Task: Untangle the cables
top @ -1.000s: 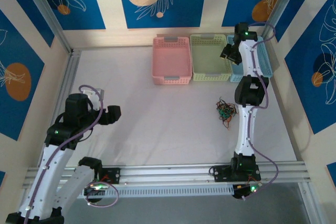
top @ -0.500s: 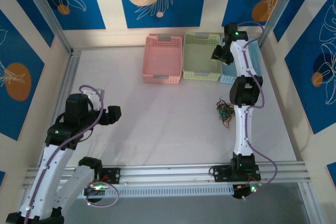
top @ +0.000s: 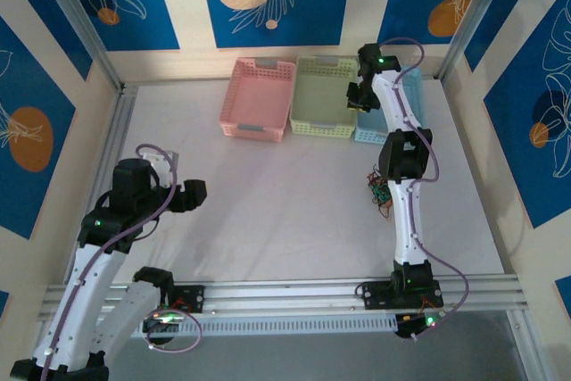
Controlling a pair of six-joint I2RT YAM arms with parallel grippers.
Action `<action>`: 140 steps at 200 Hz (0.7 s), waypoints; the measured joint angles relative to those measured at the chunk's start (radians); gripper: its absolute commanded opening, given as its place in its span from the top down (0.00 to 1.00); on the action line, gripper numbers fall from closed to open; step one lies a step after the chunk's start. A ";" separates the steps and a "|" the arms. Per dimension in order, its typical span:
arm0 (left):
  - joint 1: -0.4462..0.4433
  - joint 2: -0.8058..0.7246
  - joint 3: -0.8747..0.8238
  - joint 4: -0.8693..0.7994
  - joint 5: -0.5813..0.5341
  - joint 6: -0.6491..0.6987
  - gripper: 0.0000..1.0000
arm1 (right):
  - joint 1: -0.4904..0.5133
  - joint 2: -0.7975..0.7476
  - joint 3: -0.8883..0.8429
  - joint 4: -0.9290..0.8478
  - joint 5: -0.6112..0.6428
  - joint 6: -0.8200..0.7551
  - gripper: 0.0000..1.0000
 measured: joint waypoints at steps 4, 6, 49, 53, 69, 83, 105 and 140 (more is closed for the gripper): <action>0.000 0.000 0.000 0.000 0.000 0.000 0.18 | 0.007 0.000 0.000 0.000 0.000 -0.001 0.80; 0.000 0.000 0.000 0.000 0.000 0.000 0.18 | 0.010 0.000 0.000 0.000 0.000 -0.001 0.80; 0.000 0.000 0.000 0.000 0.000 0.000 0.18 | 0.073 0.005 0.000 0.018 -0.003 0.000 0.83; 0.000 0.000 0.000 0.000 0.000 0.000 0.18 | 0.078 0.005 0.000 0.021 -0.003 -0.001 0.84; 0.000 0.000 0.000 0.000 0.000 0.000 0.18 | 0.091 0.005 0.000 0.031 -0.003 -0.001 0.86; 0.000 0.000 0.000 0.000 0.000 0.000 0.18 | 0.100 0.006 0.000 0.042 -0.003 -0.006 0.87; 0.000 0.000 -0.001 0.000 0.000 0.000 0.18 | 0.118 0.009 0.000 0.061 -0.002 -0.026 0.87; 0.000 0.001 -0.002 0.000 0.000 0.000 0.18 | 0.157 0.015 0.000 0.096 0.000 -0.057 0.87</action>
